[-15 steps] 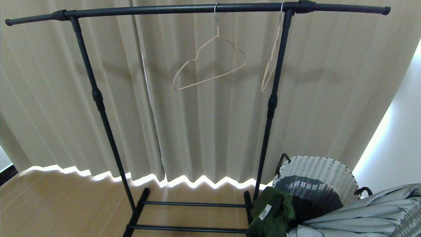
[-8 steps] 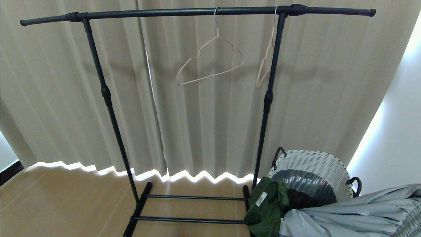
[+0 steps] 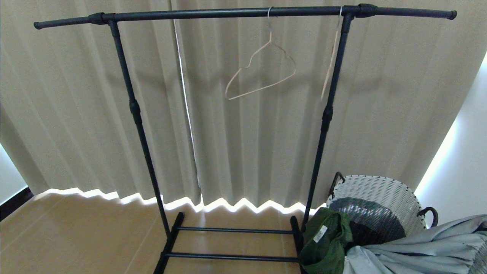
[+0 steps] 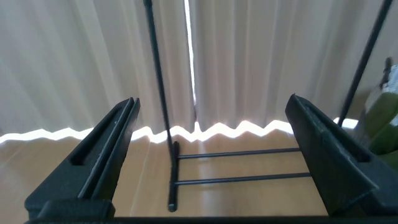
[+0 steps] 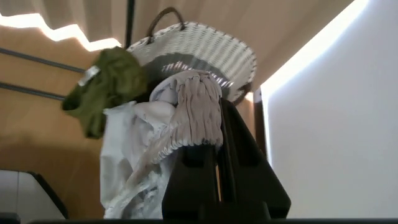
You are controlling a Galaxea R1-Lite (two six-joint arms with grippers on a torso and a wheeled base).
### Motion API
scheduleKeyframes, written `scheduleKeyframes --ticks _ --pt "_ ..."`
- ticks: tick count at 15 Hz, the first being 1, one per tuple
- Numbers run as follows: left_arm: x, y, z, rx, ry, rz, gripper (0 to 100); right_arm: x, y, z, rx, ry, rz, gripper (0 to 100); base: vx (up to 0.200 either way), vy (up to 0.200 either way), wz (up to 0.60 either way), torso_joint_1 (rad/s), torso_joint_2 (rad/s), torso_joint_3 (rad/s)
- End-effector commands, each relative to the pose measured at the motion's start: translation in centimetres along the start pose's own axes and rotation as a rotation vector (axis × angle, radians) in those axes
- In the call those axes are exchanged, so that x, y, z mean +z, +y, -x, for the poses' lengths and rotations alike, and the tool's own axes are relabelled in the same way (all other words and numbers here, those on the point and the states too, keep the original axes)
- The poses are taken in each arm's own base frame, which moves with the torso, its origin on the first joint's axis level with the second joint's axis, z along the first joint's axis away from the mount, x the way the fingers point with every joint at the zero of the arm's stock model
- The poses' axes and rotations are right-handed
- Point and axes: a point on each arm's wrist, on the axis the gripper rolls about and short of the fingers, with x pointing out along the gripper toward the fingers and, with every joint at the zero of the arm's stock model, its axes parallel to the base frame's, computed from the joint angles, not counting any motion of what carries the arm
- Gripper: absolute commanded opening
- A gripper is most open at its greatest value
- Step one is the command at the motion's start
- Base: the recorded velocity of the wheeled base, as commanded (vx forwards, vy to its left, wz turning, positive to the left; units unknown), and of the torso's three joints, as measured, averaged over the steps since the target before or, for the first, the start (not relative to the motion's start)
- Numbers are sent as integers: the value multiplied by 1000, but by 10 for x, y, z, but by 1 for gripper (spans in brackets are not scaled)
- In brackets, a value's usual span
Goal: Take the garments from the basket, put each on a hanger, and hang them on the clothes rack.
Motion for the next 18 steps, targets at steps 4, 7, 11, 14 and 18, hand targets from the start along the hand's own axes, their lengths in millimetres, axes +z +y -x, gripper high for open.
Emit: scheduleKeyframes --ticks 4,7,11,14,18 --pt "0 0 0 0 3 0 100 0 0 -1 1 4 0 0 0 100 0 0 2 2" --pt "0 0 0 1 1 -3 100 0 0 -2 4 6 0 0 0 0 0 0 0 0" --pt "0 0 0 -2 4 -24 100 1 2 -1 28 -5 12 0 0 0 0 0 0 0" --pt "0 0 0 -6 -1 -40 100 2 2 -2 36 -4 15 0 0 0 0 0 0 0" --pt "6 0 0 -21 -58 -42 100 9 5 -6 95 -18 40 0 0 0 0 0 0 0"
